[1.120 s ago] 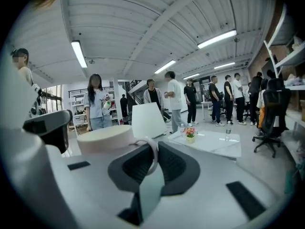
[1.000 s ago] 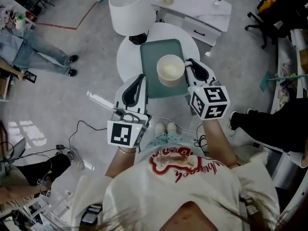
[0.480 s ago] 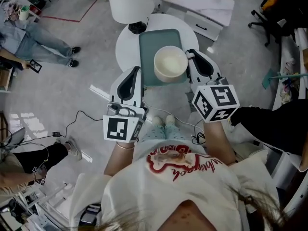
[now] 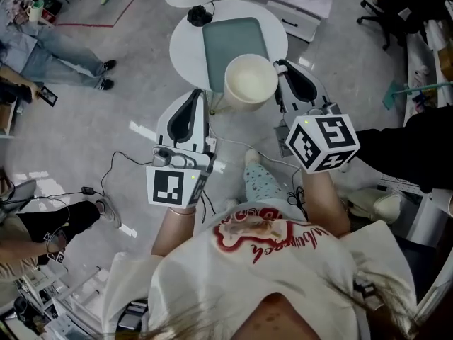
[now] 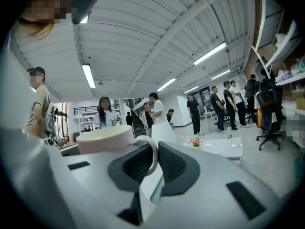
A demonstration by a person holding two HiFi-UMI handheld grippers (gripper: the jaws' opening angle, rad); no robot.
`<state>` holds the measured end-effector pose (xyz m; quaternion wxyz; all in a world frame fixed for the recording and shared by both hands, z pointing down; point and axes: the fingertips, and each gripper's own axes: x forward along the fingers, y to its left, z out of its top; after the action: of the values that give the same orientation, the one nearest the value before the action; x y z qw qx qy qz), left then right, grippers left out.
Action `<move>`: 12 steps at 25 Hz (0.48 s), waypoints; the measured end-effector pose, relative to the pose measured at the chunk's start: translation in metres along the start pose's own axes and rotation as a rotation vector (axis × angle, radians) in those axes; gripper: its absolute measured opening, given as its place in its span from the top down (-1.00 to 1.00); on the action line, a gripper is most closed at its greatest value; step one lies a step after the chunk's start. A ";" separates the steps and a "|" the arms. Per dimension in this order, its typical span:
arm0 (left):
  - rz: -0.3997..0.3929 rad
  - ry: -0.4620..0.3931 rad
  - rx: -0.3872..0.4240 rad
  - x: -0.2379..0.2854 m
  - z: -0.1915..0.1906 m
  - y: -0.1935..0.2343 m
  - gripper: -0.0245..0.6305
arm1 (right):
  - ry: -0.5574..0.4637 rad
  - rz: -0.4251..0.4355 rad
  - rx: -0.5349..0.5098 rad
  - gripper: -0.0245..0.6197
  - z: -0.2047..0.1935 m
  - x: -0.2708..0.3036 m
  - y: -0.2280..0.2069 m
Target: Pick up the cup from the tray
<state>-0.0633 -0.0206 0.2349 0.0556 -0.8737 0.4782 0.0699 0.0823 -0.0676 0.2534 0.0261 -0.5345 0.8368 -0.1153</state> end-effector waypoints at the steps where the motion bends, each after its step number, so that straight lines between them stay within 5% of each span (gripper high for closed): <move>1: -0.006 0.000 0.000 -0.015 0.004 -0.004 0.89 | -0.005 -0.010 0.008 0.78 -0.003 -0.014 0.009; 12: -0.081 0.005 -0.039 -0.135 0.033 -0.054 0.89 | -0.009 -0.085 0.037 0.78 -0.033 -0.136 0.091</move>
<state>-0.0916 0.1256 0.2278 0.0400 -0.8934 0.4412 0.0745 0.0537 0.0966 0.2541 0.0347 -0.5695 0.8110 -0.1296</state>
